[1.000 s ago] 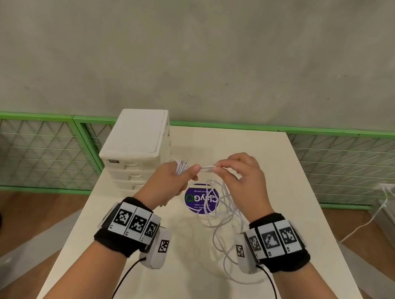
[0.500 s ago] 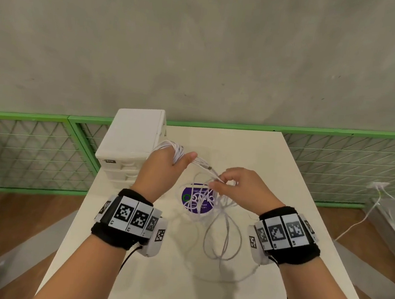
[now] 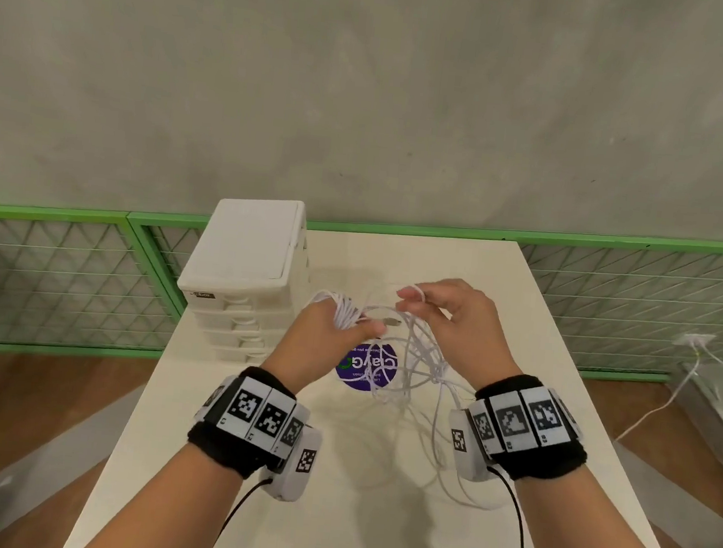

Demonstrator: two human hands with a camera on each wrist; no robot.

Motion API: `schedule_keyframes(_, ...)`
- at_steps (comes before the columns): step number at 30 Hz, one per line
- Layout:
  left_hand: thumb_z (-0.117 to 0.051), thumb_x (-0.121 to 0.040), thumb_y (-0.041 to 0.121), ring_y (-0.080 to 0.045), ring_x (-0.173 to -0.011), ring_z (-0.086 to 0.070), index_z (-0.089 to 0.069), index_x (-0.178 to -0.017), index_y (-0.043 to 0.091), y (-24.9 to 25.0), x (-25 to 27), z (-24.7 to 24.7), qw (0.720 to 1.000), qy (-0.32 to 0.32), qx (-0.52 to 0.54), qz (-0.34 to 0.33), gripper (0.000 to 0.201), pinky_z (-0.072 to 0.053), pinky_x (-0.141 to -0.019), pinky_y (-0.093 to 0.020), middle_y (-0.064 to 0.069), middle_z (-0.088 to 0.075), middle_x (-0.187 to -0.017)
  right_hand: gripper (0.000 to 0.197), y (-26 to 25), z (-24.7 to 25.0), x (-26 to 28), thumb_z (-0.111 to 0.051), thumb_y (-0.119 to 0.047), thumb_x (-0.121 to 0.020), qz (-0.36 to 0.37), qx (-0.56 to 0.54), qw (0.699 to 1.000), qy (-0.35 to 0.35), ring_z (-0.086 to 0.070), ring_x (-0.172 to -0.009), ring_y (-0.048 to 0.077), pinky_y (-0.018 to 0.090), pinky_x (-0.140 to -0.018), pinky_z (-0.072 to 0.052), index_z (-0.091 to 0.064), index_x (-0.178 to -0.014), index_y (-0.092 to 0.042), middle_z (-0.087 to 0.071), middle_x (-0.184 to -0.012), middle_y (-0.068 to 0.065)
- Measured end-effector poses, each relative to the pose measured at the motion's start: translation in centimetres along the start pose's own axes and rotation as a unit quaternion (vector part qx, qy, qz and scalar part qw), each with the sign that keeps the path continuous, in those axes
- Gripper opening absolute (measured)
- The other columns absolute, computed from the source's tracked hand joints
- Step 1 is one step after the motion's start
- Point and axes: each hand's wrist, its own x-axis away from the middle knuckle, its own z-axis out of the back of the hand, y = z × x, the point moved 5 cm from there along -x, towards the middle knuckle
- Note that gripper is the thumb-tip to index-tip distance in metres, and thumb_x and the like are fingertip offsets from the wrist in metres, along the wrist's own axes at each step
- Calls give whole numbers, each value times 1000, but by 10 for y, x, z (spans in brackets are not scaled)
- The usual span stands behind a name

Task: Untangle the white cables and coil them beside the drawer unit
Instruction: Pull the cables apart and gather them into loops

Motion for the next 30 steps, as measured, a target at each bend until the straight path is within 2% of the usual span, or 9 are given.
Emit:
schedule_keyframes(3, -81, -71, 32, -9, -52, -41, -48, -70, 7, 8, -2, -14, 999, -24, 23, -18, 42, -30, -46, -16, -4, -43, -63, 16, -25, -11, 1, -63, -5, -84, 5, -130, 991, -26, -67, -80, 5, 12, -77, -47, -65, -77, -20, -73, -78, 0)
schedule_keyframes(7, -81, -72, 25, -8, -48, -39, -46, -72, 13, 7, -7, -24, 999, -29, 42, 9, 37, -30, -45, -16, -1, -41, -63, 23, -34, -17, 2, -54, 4, -88, 21, -233, 972, -36, -64, -68, 18, 25, -72, -53, -66, -85, -16, -69, -70, 6)
schedule_keyframes(10, -78, -75, 20, -15, -56, -48, -46, -65, 12, 3, -7, -24, 1000, -14, 6, 6, 34, -39, -54, -23, -4, -49, -66, 31, -33, -4, -1, -48, 6, -91, 53, -235, 970, 6, -56, -58, 21, 24, -62, -51, -67, -91, -17, -57, -61, 8)
schedule_keyframes(12, -72, -76, 17, -17, -59, -45, -44, -64, 8, -5, -8, -25, 999, -9, -48, -6, 32, -39, -59, -30, -5, -43, -67, 32, -30, 7, -3, -47, 5, -92, 63, -217, 973, 36, -53, -57, 21, 26, -61, -50, -68, -89, -19, -54, -60, 7)
schedule_keyframes(17, -72, -80, 31, -12, -58, -39, -42, -67, 9, -22, -10, -23, 993, -43, -103, 30, 40, -28, -49, -20, 1, -37, -68, 28, -20, 15, -1, -53, -1, -91, 50, -164, 985, 37, -45, -54, 9, 17, -57, -42, -70, -90, -23, -52, -62, 0)
schedule_keyframes(21, -70, -83, 32, -17, -60, -44, -38, -66, 13, -25, -11, -3, 992, -27, -110, 63, 41, -31, -46, -18, 0, -42, -65, 13, -11, 24, -1, -68, -10, -82, 38, -150, 986, 67, -59, -68, 0, 8, -68, -44, -72, -85, -22, -69, -70, -17)
schedule_keyframes(24, -71, -80, 43, -16, -57, -38, -35, -64, 13, -27, -12, 17, 989, -2, -125, 82, 50, -26, -50, -27, 0, -39, -64, 10, 11, 33, -3, -75, -20, -76, 6, -101, 991, 83, -65, -77, 0, 13, -74, -47, -73, -76, -30, -72, -79, -16)
schedule_keyframes(27, -73, -70, 57, -17, -56, -40, -44, -67, 9, -22, -13, 24, 989, -34, -114, 82, 56, -30, -54, -29, -4, -46, -65, 14, 40, 29, -6, -67, -26, -84, -3, -13, 997, 76, -61, -82, 9, 25, -79, -45, -72, -91, -36, -69, -84, -10)
schedule_keyframes(30, -65, -77, 57, -12, -45, -44, -63, -71, 6, -6, -10, 24, 992, -56, -94, 70, 52, -36, -50, -24, 1, -52, -53, 25, 62, 11, -7, -57, -27, -91, -30, 133, 990, 25, -51, -99, 18, 27, -87, -37, -66, -114, -30, -58, -99, -2)
